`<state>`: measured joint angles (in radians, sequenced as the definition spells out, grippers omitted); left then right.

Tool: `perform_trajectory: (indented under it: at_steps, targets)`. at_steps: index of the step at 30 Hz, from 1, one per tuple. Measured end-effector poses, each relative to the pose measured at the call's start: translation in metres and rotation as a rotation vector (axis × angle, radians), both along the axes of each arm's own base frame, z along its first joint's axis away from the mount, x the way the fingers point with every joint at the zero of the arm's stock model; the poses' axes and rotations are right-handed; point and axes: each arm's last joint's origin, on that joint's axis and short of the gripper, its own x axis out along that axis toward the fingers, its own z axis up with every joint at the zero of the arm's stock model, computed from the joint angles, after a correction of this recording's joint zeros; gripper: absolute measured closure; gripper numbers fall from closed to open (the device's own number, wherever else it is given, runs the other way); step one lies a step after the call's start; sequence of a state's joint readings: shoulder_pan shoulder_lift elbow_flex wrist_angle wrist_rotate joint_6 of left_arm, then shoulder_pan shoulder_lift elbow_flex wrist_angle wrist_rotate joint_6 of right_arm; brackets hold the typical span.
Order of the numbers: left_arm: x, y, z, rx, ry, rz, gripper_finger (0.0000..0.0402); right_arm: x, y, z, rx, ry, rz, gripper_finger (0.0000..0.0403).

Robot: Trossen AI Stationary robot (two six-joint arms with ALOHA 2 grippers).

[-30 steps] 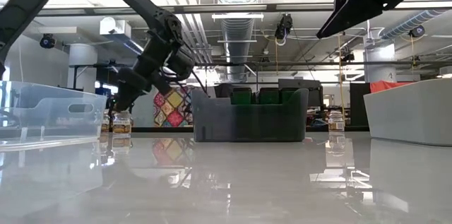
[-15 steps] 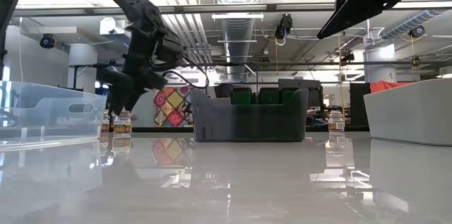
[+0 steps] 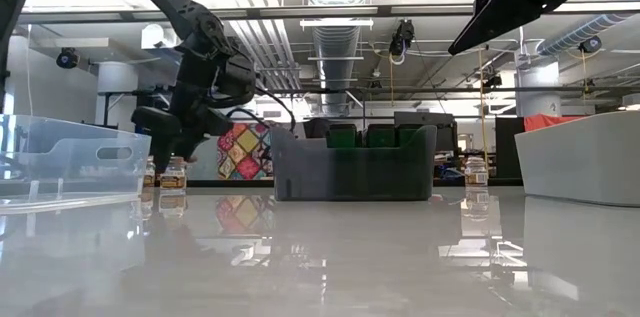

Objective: Sort spices by type
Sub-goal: Put the brown spice bottle into the transparent bin

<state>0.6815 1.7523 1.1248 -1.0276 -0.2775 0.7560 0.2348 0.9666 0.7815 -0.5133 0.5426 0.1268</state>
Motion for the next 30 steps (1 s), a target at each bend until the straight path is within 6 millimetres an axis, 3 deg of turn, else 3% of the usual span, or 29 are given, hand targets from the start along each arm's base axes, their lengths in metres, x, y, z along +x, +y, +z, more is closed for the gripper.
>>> perform_trajectory:
  at_steps: [14, 21, 25, 30]
  targets:
    - [0.002, 0.000, -0.001, -0.006, -0.032, 0.025, 0.0229, 0.000, -0.001, 0.000, -0.006, 0.000, -0.002, 0.0037]
    - [0.006, -0.005, 0.003, -0.010, -0.065, 0.098, 0.0234, 0.002, -0.004, 0.002, -0.009, -0.018, -0.008, 0.0037]
    - [0.017, -0.016, 0.022, -0.013, -0.096, 0.089, 0.0234, 0.003, -0.006, 0.003, -0.016, -0.028, -0.012, 0.0037]
    - [0.036, -0.040, 0.065, -0.027, -0.219, 0.078, 0.0236, 0.005, -0.007, 0.004, -0.023, -0.045, -0.014, 0.0037]
